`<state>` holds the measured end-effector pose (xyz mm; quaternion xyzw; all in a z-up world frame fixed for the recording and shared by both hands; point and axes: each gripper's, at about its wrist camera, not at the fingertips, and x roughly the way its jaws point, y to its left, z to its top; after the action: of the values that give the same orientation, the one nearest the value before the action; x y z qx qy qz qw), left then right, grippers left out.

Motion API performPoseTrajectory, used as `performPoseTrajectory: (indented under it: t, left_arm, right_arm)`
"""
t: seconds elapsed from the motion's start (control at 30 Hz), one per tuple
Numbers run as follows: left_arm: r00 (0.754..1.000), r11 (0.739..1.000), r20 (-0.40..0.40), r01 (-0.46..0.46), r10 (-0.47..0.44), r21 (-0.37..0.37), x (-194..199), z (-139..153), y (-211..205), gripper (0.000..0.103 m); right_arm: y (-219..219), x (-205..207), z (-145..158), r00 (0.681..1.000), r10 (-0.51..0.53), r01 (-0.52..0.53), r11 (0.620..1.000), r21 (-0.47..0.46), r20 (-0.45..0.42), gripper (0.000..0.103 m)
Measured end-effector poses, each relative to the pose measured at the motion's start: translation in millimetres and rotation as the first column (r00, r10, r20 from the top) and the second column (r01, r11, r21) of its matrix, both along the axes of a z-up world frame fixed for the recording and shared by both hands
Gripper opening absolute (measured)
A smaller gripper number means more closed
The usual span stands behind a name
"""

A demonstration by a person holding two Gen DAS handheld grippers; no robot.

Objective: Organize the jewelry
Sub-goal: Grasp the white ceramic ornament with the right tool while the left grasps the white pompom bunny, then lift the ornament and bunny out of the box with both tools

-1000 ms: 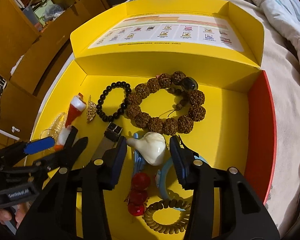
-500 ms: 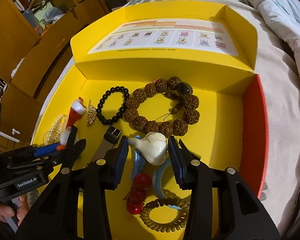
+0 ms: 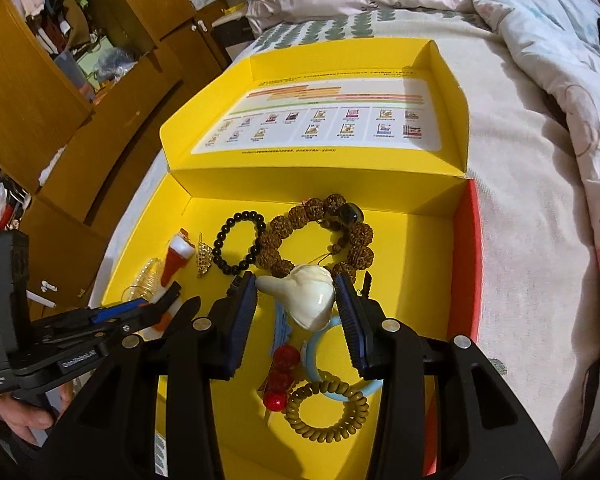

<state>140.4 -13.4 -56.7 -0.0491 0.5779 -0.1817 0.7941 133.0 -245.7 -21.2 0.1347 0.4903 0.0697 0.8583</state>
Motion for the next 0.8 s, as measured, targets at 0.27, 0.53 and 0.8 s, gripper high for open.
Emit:
performPoseTrajectory:
  t: [0.27, 0.53, 0.8]
  left_arm:
    - [1.000, 0.999, 0.025, -0.008, 0.008, -0.031, -3, 9, 2, 0.018]
    - [0.999, 0.999, 0.041, -0.014, 0.015, -0.037, -6, 17, 3, 0.013]
    - [0.996, 0.998, 0.091, -0.004, 0.010, -0.068, -18, 40, 7, 0.012]
  right_arm:
    - [-7, -6, 14, 0.999, -0.018, 0.018, 1.000, 0.008, 0.027, 0.042]
    - [-16, -15, 31, 0.998, -0.038, 0.036, 0.999, 0.028, 0.059, 0.042]
    - [-18, -32, 57, 0.993, -0.048, 0.045, 0.998, 0.032, 0.104, 0.042]
